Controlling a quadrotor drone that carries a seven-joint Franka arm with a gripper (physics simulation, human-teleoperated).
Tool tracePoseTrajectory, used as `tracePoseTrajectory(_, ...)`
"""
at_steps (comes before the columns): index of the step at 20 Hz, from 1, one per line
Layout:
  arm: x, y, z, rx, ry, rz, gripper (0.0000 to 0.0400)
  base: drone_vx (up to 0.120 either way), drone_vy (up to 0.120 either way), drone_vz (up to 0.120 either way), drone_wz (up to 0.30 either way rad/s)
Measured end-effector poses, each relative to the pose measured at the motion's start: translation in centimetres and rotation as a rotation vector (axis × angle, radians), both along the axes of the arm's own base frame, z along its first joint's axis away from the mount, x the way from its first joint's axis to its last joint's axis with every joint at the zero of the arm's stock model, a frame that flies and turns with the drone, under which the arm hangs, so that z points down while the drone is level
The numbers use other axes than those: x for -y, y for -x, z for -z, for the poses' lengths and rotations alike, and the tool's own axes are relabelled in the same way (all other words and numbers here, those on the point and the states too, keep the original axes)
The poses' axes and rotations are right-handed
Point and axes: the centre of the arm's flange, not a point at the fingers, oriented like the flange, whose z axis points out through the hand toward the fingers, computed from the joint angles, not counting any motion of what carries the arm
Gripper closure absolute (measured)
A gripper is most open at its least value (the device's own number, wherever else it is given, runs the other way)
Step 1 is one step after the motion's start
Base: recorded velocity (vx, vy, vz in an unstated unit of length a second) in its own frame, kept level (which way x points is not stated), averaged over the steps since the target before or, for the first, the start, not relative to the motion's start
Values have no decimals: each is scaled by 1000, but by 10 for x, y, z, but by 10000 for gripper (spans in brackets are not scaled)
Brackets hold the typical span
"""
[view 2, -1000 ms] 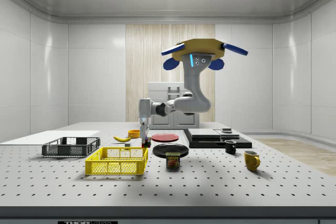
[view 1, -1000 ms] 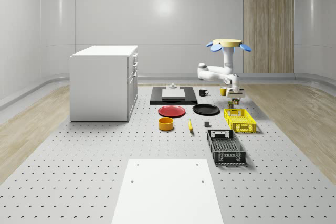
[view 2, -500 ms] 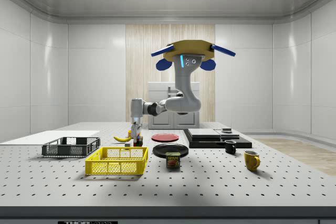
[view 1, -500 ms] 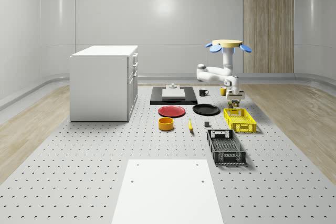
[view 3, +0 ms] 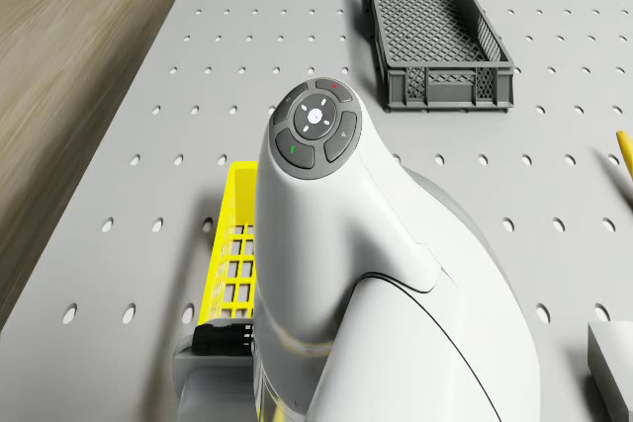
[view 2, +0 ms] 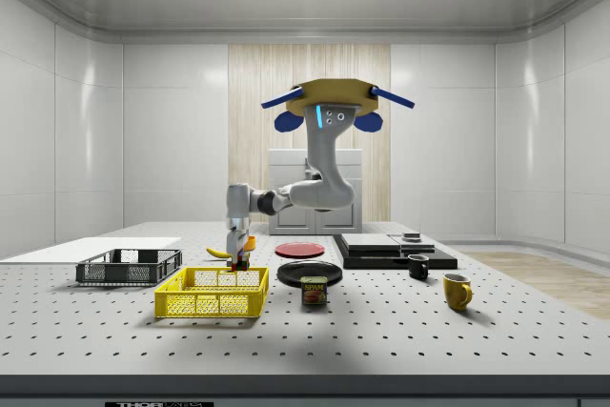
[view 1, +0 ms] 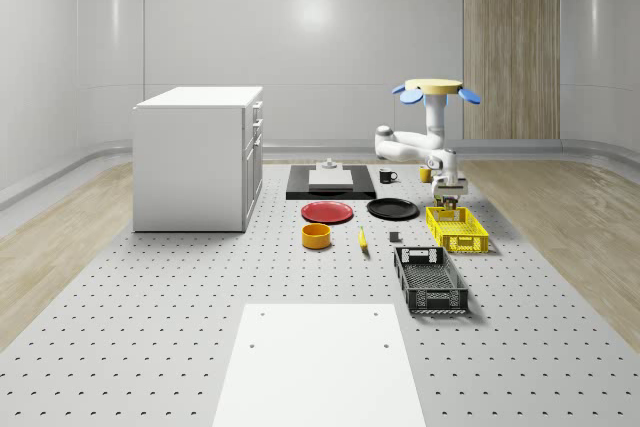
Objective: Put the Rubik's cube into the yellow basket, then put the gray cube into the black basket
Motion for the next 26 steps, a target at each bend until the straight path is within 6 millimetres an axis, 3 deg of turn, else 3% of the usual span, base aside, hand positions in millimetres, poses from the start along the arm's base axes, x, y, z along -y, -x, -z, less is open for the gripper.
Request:
tracePoseTrajectory(9, 0, 0, 0, 0, 0, 0, 75, 44, 0, -111, 0)
tracePoseTrajectory(24, 0, 0, -44, 0, 0, 0, 75, 0, 0, 0, 0)
tracePoseTrajectory(26, 0, 0, -47, 0, 0, 0, 50, 0, 0, 0, 0)
